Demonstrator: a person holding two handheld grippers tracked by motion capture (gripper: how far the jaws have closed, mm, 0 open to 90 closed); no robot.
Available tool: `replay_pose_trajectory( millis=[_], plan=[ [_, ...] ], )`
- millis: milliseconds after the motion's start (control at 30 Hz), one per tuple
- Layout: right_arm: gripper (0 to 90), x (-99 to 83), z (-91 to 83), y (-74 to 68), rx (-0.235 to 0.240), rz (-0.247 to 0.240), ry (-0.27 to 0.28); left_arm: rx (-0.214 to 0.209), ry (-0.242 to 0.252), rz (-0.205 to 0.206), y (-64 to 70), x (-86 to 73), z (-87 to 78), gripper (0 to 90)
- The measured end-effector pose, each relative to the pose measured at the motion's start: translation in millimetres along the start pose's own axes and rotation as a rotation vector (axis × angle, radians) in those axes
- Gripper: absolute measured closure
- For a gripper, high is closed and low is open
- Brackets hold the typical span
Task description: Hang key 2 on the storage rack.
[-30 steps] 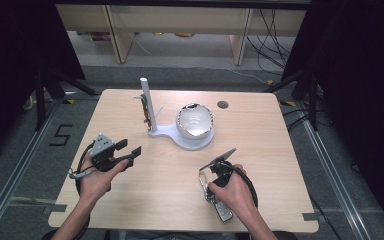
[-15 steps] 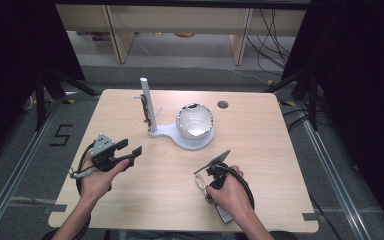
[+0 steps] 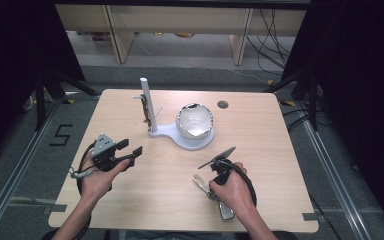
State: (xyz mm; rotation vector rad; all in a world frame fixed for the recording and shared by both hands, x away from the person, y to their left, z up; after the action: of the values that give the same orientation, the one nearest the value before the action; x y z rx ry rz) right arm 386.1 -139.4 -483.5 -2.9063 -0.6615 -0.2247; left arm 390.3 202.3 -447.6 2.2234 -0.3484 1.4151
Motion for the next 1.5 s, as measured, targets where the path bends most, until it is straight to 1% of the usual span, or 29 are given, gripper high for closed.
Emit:
replay_pose_trajectory(
  millis=[33, 67, 133, 167, 267, 300, 333, 367, 400, 467, 500, 567, 667, 700, 767, 800, 867, 900, 933, 967, 1033, 1067, 1100, 1133, 1167, 1200, 1233, 1267, 1500],
  plan=[
    [63.7, -0.1, -0.4, 1.1, 0.001, -0.007, -0.006, 0.0, 0.0, 0.001, 0.0, 0.1, 0.0, 37.4],
    [63.6, -0.5, -1.2, 0.6, -0.003, 0.005, -0.016, 0.0, 0.0, 0.0, 0.0, 0.2, 0.1, 37.4],
    [63.5, -0.8, -1.5, 1.0, 0.001, -0.008, -0.023, 0.0, 0.0, 0.001, 0.2, 0.2, -0.1, 37.4],
    [63.5, -1.0, -1.0, -0.6, 0.006, 0.005, -0.023, 0.0, 0.0, 0.0, 0.2, 0.1, -0.1, 37.4],
    [64.2, -0.4, 0.6, -2.1, 0.012, 0.007, -0.063, 0.0, -0.002, 0.001, 0.0, -0.3, 0.1, 37.4],
    [64.6, 0.5, 2.0, 4.2, 0.028, -0.096, -0.058, 0.001, -0.002, 0.0, 0.0, -0.4, 0.0, 37.4],
    [65.1, -0.3, 0.0, -2.2, 0.036, -0.006, -0.099, 0.001, -0.001, -0.001, -0.1, -0.4, -0.1, 37.4],
    [65.3, -0.3, -0.2, -3.4, 0.035, 0.001, -0.1, 0.002, -0.001, 0.0, -0.4, -0.3, -0.3, 37.4],
    [65.3, -0.3, -0.3, -4.1, 0.032, 0.003, -0.104, 0.002, -0.001, -0.001, -0.6, -0.2, -0.3, 37.4],
    [66.3, -0.6, 0.5, -4.5, 0.019, -0.016, -0.1, -0.001, 0.003, -0.003, -0.6, 0.0, -0.4, 37.4],
    [67.4, -1.1, 2.1, -6.2, -0.008, -0.01, -0.081, 0.003, 0.001, -0.002, -0.3, 0.2, -0.9, 37.4],
    [67.9, -0.9, 0.1, -7.6, -0.005, -0.017, -0.112, 0.003, 0.001, -0.001, -0.3, 0.2, -0.9, 37.4],
    [68.1, -0.3, 1.4, -9.5, -0.022, -0.01, -0.104, -0.005, 0.004, -0.003, -0.4, -0.3, -0.1, 37.4],
    [68.1, 0.4, 0.7, -9.0, -0.01, -0.013, -0.12, 0.002, 0.001, 0.001, -0.1, -0.3, -0.5, 37.4],
    [68.1, 1.5, 1.4, -7.7, -0.012, -0.031, -0.12, -0.006, 0.005, -0.001, 0.1, -0.5, 0.0, 37.5],
    [68.2, 1.8, 1.2, -9.3, -0.03, -0.013, -0.125, -0.005, 0.005, -0.001, 0.2, -0.4, -0.1, 37.5],
    [68.2, 3.2, 1.3, -8.4, -0.016, -0.01, -0.138, -0.004, 0.007, -0.002, 0.5, -0.1, -0.4, 37.5],
    [68.3, 3.1, 2.1, -8.4, -0.024, -0.012, -0.128, 0.001, 0.005, 0.001, 0.6, 0.4, -1.3, 37.5],
    [68.0, 4.3, 1.8, -6.5, -0.008, -0.01, -0.155, 0.002, 0.006, 0.002, 0.5, 0.5, -1.5, 37.6],
    [66.9, 4.5, 1.4, -7.2, -0.01, 0.018, -0.166, 0.003, 0.008, 0.003, 0.0, 0.7, -1.7, 37.5],
    [64.9, 5.2, 1.5, -5.5, -0.002, 0.04, -0.169, 0.005, 0.004, 0.01, -0.7, 0.7, -1.8, 38.1],
    [64.7, 5.4, 1.4, -4.9, 0.0, 0.041, -0.174, 0.006, 0.002, 0.012, -1.1, 0.5, -1.6, 38.3],
    [64.5, 4.9, 2.9, -4.2, -0.014, 0.03, -0.153, 0.004, 0.002, 0.012, -1.2, 0.4, -1.5, 38.3],
    [64.2, 5.4, 1.5, -4.2, 0.004, 0.029, -0.172, 0.004, 0.001, 0.011, -1.1, 0.4, -1.5, 38.3],
    [64.1, 5.2, 1.6, -4.8, 0.003, 0.032, -0.171, 0.004, 0.002, 0.011, -1.0, 0.5, -1.4, 38.2],
    [64.1, 5.1, 1.4, -7.2, -0.006, 0.054, -0.174, 0.003, 0.004, 0.009, -0.8, 0.6, -1.4, 38.2],
    [64.0, 4.2, 2.0, -6.3, -0.003, 0.039, -0.16, 0.004, 0.004, 0.009, -0.7, 0.7, -1.5, 38.1],
    [64.1, 3.9, 2.2, -7.0, -0.004, 0.049, -0.159, 0.003, 0.007, 0.009, -0.6, 0.8, -1.5, 38.1],
    [69.2, 4.5, 1.6, -8.6, -0.017, 0.046, -0.194, 0.006, 0.01, 0.007, -0.7, 0.6, -1.5, 38.2]
  ],
)
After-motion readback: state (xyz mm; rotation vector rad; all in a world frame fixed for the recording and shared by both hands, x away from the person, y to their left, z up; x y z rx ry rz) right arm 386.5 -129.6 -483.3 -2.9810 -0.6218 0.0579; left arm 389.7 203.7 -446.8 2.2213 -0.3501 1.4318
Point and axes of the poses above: each handheld gripper's, and its own axes: z roughly forward along the jaws, x roughly out of its top, y roughly to its right, the point moved 1 cm from there along z, roughly forward along the jaws, and after that the axes turned 8 degrees about -z, right-handed, at the moved point
